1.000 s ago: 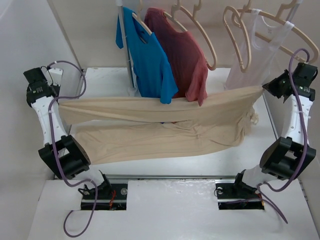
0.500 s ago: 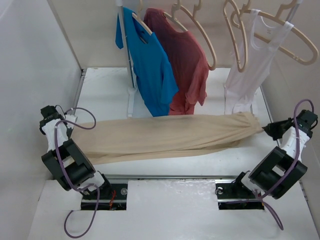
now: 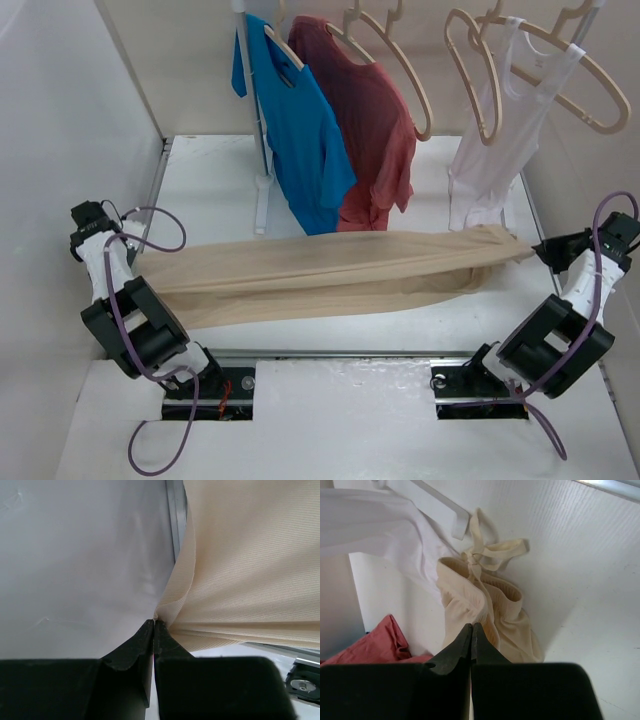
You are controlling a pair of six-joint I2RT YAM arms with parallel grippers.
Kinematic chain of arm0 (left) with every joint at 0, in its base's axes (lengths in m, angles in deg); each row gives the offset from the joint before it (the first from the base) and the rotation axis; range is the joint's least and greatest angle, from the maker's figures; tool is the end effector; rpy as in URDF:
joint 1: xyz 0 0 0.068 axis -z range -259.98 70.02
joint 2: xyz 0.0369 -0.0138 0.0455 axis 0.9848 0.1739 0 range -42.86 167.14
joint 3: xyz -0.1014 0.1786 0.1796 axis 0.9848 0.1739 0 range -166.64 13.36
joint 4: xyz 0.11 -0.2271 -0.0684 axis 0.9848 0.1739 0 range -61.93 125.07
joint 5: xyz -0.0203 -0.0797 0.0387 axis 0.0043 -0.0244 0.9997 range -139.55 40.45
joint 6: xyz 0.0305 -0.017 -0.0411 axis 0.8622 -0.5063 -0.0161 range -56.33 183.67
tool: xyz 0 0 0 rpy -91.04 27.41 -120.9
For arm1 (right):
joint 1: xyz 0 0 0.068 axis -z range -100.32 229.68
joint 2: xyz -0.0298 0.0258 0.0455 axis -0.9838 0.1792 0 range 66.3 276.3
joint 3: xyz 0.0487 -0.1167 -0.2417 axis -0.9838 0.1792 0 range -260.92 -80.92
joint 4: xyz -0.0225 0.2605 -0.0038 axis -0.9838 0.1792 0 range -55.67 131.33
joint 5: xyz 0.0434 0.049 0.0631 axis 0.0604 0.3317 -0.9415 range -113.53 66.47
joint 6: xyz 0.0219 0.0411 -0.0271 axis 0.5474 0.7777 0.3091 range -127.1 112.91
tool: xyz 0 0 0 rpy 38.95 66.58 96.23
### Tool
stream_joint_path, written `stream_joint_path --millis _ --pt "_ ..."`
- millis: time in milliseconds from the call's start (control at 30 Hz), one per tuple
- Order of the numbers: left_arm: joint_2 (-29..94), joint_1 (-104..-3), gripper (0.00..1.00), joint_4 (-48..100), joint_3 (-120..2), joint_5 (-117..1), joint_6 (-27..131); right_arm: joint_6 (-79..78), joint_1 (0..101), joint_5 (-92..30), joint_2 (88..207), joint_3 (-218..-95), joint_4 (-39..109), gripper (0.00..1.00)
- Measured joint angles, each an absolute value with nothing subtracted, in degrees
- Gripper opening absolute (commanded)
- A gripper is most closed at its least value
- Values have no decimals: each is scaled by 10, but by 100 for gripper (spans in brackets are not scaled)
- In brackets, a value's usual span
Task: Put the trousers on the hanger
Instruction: Fold the trousers at the center of the board.
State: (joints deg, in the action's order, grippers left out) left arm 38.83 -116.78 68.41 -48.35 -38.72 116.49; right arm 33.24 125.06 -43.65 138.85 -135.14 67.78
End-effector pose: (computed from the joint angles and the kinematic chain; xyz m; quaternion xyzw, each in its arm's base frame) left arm 0.2254 0.1771 0.2528 0.1102 0.9563 0.2445 0.1166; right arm 0.1905 -0.1756 0.2609 0.5909 0.7209 0.1507 0.3292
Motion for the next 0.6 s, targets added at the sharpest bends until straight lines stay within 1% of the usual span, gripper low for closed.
stream_joint_path --millis 167,233,300,333,367,400,433,467,500,567,600 --pt "388 -1168 0 692 -478 -386 1172 329 1251 -407 1390 -1338 676 0" --pt "388 -1169 0 690 -458 -382 1174 327 1251 -397 1398 -1322 670 6" --pt "388 -1169 0 684 -427 -377 1175 321 1251 -388 1417 -1309 666 19" --pt "390 -1169 2 685 -410 -374 1176 317 1251 -386 1432 -1306 663 27" --pt "393 -1169 15 684 -395 -372 1176 311 1251 -386 1449 -1302 656 47" --pt "398 -1169 23 685 -383 -370 1178 305 1251 -387 1468 -1300 649 57" --pt "403 -1170 33 685 -373 -368 1179 299 1251 -389 1486 -1299 642 64" --pt "408 -1170 43 684 -366 -366 1178 290 1251 -397 1506 -1297 634 68" --pt "411 -1171 55 684 -362 -363 1179 282 1251 -407 1523 -1296 629 74" --pt "415 -1172 61 683 -358 -358 1178 266 1251 -423 1549 -1296 621 79" --pt "416 -1172 61 681 -358 -357 1177 259 1251 -431 1560 -1296 618 85"
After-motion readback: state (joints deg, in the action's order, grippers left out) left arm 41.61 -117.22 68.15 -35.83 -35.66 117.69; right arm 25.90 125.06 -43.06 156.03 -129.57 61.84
